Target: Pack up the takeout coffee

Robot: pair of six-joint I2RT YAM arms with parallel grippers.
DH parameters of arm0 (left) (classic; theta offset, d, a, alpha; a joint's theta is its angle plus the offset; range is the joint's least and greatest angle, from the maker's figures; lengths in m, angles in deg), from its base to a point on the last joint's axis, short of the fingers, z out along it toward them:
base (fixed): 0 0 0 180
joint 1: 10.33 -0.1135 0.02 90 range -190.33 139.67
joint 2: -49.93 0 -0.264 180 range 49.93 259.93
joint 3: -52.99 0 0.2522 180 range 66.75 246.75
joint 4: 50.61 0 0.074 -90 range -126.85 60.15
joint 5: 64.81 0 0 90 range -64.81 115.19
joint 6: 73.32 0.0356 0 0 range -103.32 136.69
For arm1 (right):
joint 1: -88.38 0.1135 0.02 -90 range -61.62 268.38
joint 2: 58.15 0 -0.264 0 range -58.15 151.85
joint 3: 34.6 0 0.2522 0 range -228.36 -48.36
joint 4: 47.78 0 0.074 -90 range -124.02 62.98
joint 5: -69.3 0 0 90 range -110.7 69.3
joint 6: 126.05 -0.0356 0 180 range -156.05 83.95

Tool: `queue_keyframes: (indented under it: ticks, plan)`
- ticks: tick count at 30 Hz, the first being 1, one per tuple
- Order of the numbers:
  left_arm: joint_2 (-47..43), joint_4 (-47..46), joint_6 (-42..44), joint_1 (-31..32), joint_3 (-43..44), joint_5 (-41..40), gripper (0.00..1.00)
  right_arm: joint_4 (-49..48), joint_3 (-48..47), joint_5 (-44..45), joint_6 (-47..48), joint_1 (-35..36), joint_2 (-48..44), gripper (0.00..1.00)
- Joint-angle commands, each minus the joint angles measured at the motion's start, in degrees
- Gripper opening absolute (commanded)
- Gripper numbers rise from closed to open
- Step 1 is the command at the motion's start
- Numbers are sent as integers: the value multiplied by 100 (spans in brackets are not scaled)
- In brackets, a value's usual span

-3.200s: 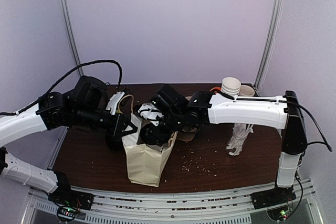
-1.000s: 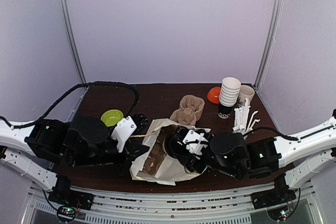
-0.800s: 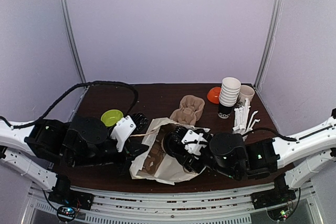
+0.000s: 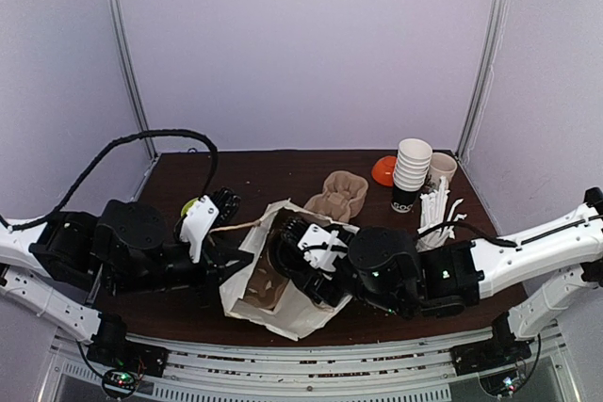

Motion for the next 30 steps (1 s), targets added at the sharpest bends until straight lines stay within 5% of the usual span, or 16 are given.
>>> queue_keyframes:
  ticks: [1,15,30]
  plan:
    - [-361,-211,-529,12,161,48,0,486,-508,104,-60,1,-100,44]
    - [-497,660,-1608,12,329,711,0,2392,-1360,-244,-322,2,70,45]
    - [-763,351,-1953,4,-200,956,0,2227,-1582,-375,-367,-258,502,46]
